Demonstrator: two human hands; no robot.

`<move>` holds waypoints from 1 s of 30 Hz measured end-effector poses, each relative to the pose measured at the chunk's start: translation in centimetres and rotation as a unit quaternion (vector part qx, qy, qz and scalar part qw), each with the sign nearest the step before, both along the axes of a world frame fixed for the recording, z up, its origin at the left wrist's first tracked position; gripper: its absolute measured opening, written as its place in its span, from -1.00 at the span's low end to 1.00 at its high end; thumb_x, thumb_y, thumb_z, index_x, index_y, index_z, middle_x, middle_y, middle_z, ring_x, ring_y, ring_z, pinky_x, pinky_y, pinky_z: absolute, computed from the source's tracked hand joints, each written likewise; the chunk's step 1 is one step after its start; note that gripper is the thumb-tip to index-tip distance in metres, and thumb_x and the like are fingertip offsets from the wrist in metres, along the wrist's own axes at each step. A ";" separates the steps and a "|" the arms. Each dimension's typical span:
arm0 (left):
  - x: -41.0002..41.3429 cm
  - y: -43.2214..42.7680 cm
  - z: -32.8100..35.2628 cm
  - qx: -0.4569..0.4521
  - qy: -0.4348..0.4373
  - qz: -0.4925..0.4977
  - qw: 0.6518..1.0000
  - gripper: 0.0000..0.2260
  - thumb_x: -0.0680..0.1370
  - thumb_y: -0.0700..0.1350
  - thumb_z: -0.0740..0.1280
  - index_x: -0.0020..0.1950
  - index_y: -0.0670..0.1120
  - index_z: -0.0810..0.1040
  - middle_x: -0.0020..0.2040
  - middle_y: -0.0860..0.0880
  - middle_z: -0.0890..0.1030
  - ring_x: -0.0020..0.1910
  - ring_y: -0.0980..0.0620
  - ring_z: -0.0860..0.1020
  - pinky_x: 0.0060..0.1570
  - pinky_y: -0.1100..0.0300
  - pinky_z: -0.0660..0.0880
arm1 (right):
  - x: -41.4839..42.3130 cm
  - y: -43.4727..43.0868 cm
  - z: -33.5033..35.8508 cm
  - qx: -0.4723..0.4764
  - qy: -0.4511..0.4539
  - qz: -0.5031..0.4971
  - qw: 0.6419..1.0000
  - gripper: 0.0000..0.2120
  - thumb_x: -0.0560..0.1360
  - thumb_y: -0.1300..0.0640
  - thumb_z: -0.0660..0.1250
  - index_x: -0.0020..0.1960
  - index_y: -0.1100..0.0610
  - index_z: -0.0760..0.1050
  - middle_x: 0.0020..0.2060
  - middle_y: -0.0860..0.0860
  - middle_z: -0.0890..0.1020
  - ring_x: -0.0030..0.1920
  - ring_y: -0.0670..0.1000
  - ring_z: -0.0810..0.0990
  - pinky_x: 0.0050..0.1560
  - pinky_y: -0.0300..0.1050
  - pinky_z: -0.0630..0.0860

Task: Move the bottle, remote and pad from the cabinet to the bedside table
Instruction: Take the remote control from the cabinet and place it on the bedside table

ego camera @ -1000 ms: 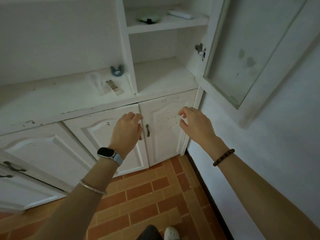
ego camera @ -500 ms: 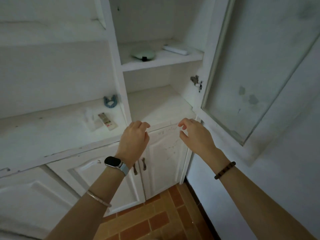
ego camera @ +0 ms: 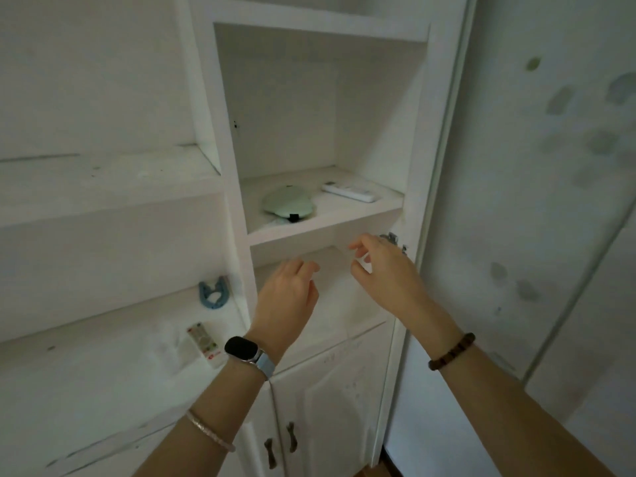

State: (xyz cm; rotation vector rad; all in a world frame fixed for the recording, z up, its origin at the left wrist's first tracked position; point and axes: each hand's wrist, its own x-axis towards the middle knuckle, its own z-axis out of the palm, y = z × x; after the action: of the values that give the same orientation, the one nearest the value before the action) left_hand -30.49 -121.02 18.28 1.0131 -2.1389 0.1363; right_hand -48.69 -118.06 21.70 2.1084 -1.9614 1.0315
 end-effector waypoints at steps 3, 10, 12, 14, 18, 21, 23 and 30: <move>-1.3 -1.2 2.1 -0.025 0.005 -0.013 1.000 -0.76 0.44 -0.32 0.30 0.09 -0.18 0.55 -0.07 -0.14 0.56 -0.10 -0.14 0.53 -0.18 -0.01 0.52 | -0.6 -1.5 2.3 -0.034 -0.005 -0.008 0.999 -0.74 0.52 0.11 0.30 0.20 0.04 0.45 0.02 -0.03 0.57 0.01 -0.01 0.54 -0.03 -0.05 0.52; -4.8 -4.6 7.1 -0.077 0.022 -0.020 0.997 -0.76 0.43 -0.32 0.30 0.08 -0.19 0.56 -0.08 -0.13 0.57 -0.11 -0.12 0.52 -0.14 0.03 0.50 | -3.4 -6.1 7.1 -0.046 -0.003 -0.026 0.999 -0.61 0.51 0.09 0.34 0.30 0.10 0.37 0.14 0.06 0.53 0.10 0.06 0.53 0.04 0.04 0.53; -5.7 -5.8 7.9 -0.083 0.018 -0.022 0.996 -0.77 0.42 -0.33 0.32 0.06 -0.19 0.57 -0.09 -0.14 0.58 -0.13 -0.12 0.53 -0.15 0.05 0.50 | -4.2 -7.9 7.6 -0.003 0.004 -0.035 0.999 -0.54 0.51 0.06 0.35 0.36 0.12 0.32 0.19 0.10 0.51 0.14 0.10 0.52 0.07 0.05 0.52; -6.7 -7.1 8.3 -0.084 0.010 -0.021 0.996 -0.77 0.41 -0.33 0.33 0.04 -0.19 0.58 -0.09 -0.14 0.58 -0.15 -0.12 0.54 -0.17 0.05 0.50 | -4.8 -9.6 7.7 0.032 0.008 -0.041 0.999 -0.49 0.52 0.05 0.36 0.39 0.14 0.27 0.22 0.14 0.50 0.18 0.13 0.51 0.12 0.07 0.50; -8.2 -9.5 8.4 -0.070 -0.002 0.004 0.998 -0.80 0.43 -0.29 0.32 0.04 -0.19 0.55 -0.04 -0.13 0.56 -0.11 -0.11 0.54 -0.13 0.05 0.52 | -5.8 -12.7 7.3 0.071 -0.009 -0.052 0.996 -0.43 0.51 0.02 0.37 0.42 0.14 0.25 0.25 0.15 0.51 0.21 0.14 0.51 0.17 0.04 0.49; -9.1 -11.1 8.5 -0.058 0.001 0.019 0.998 -0.80 0.42 -0.30 0.33 0.03 -0.20 0.56 -0.04 -0.14 0.57 -0.11 -0.12 0.55 -0.13 0.07 0.52 | -6.0 -14.5 6.9 0.087 -0.023 -0.053 0.995 -0.41 0.50 -0.02 0.37 0.43 0.16 0.26 0.28 0.16 0.50 0.26 0.14 0.49 0.17 -0.02 0.45; -9.6 -11.8 8.4 -0.054 -0.007 0.024 0.998 -0.80 0.42 -0.30 0.34 0.04 -0.20 0.56 -0.03 -0.15 0.57 -0.10 -0.12 0.55 -0.11 0.08 0.50 | -6.0 -15.5 6.6 0.089 -0.035 -0.047 0.994 -0.42 0.51 0.02 0.37 0.43 0.20 0.28 0.29 0.17 0.50 0.29 0.15 0.47 0.21 -0.01 0.45; -10.0 -13.4 8.0 -0.036 -0.013 0.029 0.999 -0.77 0.44 -0.28 0.33 0.09 -0.21 0.56 0.05 -0.16 0.56 -0.03 -0.14 0.55 -0.04 0.06 0.52 | -5.9 -17.5 6.3 0.058 -0.033 -0.033 0.997 -0.49 0.50 0.11 0.40 0.37 0.26 0.36 0.24 0.21 0.53 0.27 0.17 0.49 0.23 -0.01 0.45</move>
State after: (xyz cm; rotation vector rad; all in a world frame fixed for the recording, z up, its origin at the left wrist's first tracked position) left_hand -40.46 -134.40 26.30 1.0366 -2.1123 0.2538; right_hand -54.61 -135.60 27.97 2.0739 -2.1562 1.0134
